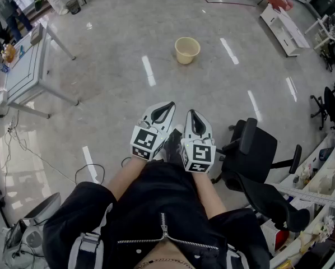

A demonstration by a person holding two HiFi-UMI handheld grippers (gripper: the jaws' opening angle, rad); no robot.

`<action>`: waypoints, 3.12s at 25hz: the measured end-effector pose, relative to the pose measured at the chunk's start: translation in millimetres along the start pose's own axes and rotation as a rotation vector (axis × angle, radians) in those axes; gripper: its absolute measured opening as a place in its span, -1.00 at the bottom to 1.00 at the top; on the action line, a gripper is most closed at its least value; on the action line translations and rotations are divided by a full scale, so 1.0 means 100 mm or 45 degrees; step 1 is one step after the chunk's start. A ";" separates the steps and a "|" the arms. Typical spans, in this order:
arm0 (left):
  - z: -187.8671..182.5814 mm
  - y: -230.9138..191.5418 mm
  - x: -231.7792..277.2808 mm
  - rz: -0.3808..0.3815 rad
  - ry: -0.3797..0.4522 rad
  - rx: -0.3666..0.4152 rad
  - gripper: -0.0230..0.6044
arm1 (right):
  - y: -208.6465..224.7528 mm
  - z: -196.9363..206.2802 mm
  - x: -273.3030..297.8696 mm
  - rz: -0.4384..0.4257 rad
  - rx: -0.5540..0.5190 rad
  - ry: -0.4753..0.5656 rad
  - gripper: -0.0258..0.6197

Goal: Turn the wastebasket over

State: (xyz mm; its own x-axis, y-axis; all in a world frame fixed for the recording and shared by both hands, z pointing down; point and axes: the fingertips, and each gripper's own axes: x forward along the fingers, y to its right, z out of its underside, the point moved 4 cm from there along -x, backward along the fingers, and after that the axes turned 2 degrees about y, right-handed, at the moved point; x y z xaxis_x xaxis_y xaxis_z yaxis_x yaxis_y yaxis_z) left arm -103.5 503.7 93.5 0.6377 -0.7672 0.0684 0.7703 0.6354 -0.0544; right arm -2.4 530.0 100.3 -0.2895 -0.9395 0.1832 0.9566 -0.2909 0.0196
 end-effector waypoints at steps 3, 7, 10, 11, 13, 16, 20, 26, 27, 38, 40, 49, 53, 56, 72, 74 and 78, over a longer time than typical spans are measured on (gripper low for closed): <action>-0.01 0.03 0.01 0.005 0.002 -0.005 -0.91 | 0.02 -0.03 -0.01 -0.005 0.020 0.003 -0.89; 0.04 0.07 0.03 0.019 -0.001 -0.008 -0.91 | 0.06 -0.02 -0.02 -0.010 0.022 -0.001 -0.89; 0.04 0.07 0.04 0.029 0.000 -0.006 -0.91 | 0.06 -0.01 -0.01 -0.009 0.024 -0.005 -0.89; 0.06 0.07 0.05 0.036 0.000 -0.003 -0.91 | 0.06 -0.01 -0.01 -0.012 0.031 -0.001 -0.89; 0.08 0.05 0.06 0.041 -0.002 -0.005 -0.91 | 0.05 -0.02 0.00 -0.022 0.050 0.013 -0.89; 0.08 0.06 0.08 0.039 -0.005 -0.013 -0.91 | 0.07 -0.03 0.00 -0.029 0.069 0.030 -0.89; 0.10 0.06 0.09 0.040 -0.009 -0.014 -0.91 | 0.10 -0.02 0.02 -0.025 0.103 0.024 -0.89; 0.07 0.03 0.09 0.022 -0.016 -0.024 -0.91 | 0.12 0.02 0.04 -0.014 0.111 0.002 -0.89; 0.07 0.02 0.09 0.022 -0.015 -0.023 -0.91 | 0.12 0.02 0.04 -0.013 0.114 0.001 -0.89; 0.10 -0.14 0.23 0.038 -0.018 -0.040 -0.91 | 0.12 0.03 0.21 0.005 0.121 -0.013 -0.89; 0.13 -0.20 0.29 0.051 -0.020 -0.044 -0.91 | 0.13 0.02 0.29 0.011 0.124 -0.019 -0.89; 0.15 -0.36 0.60 0.064 -0.029 -0.076 -0.91 | 0.26 -0.01 0.59 0.016 0.121 -0.049 -0.89; 0.20 -0.42 0.89 0.052 -0.043 -0.102 -0.91 | 0.47 -0.06 0.79 0.006 0.109 -0.070 -0.89; 0.20 -0.52 1.16 0.052 -0.069 -0.099 -0.91 | 0.66 -0.12 1.03 0.003 0.122 -0.067 -0.89; -0.19 -1.41 2.73 0.006 -0.085 -0.070 -0.91 | 1.53 -0.52 2.56 -0.053 0.116 -0.084 -0.89; -0.17 -1.53 2.85 -0.013 -0.084 -0.084 -0.91 | 1.59 -0.53 2.72 -0.061 0.108 -0.093 -0.89; -0.09 -1.76 3.04 -0.041 -0.101 -0.110 -0.91 | 1.63 -0.51 3.03 -0.088 0.097 -0.121 -0.89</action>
State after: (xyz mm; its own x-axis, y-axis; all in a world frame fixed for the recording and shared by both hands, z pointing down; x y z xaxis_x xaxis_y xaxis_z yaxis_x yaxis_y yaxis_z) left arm -45.4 157.4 114.6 0.6132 -0.7755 0.1500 0.7898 0.5982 -0.1360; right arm 63.7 188.4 109.0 -0.3533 -0.8953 0.2713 0.9355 -0.3359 0.1096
